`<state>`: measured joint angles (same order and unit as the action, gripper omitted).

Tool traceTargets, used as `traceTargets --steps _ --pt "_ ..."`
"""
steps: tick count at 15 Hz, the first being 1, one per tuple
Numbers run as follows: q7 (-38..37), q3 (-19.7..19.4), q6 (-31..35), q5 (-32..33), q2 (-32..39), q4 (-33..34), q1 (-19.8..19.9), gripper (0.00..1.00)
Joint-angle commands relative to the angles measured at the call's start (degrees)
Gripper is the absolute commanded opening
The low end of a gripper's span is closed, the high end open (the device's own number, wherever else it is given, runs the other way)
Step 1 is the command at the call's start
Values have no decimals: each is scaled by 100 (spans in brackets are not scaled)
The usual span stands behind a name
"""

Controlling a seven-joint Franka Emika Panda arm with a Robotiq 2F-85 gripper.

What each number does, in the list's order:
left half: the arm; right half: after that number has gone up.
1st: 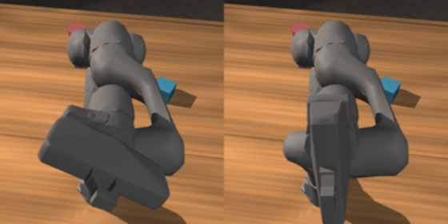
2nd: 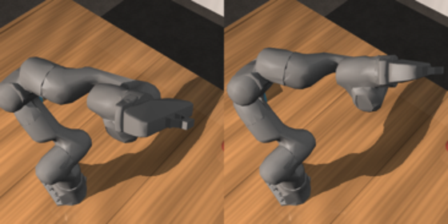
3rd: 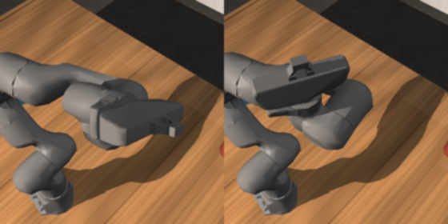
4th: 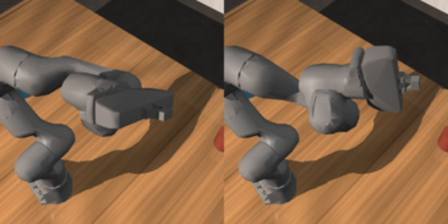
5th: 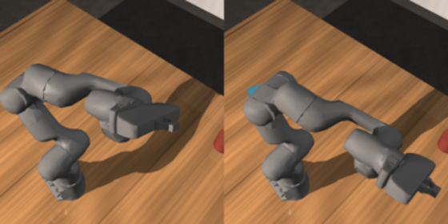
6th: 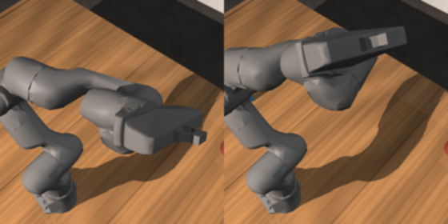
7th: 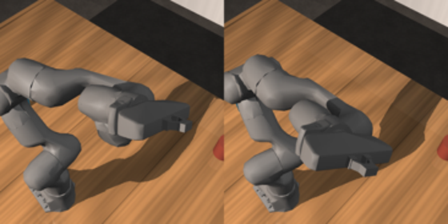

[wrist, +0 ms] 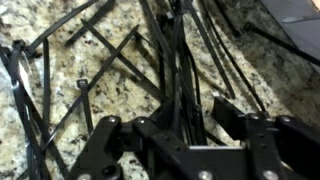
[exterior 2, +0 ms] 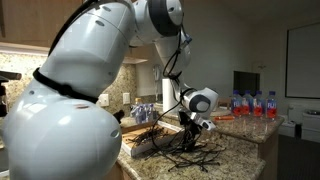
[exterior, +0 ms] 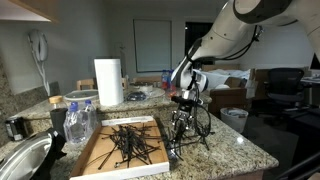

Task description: Pick up some of the black cables from the counter and put them in the box

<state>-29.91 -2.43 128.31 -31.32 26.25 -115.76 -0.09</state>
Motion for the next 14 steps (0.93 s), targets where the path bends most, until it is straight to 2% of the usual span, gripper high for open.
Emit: traceTargets --steps 1,3,4,9,14 --pt "-193 -1 -138 84 -169 -36 -13 82" --pt "-213 6 -297 111 -175 27 -19 95" --pt "-207 14 -420 105 -171 63 -8 99" --pt "-155 0 -1073 -28 -161 78 91 100" --pt "-16 -16 -1027 -186 65 58 155 100"
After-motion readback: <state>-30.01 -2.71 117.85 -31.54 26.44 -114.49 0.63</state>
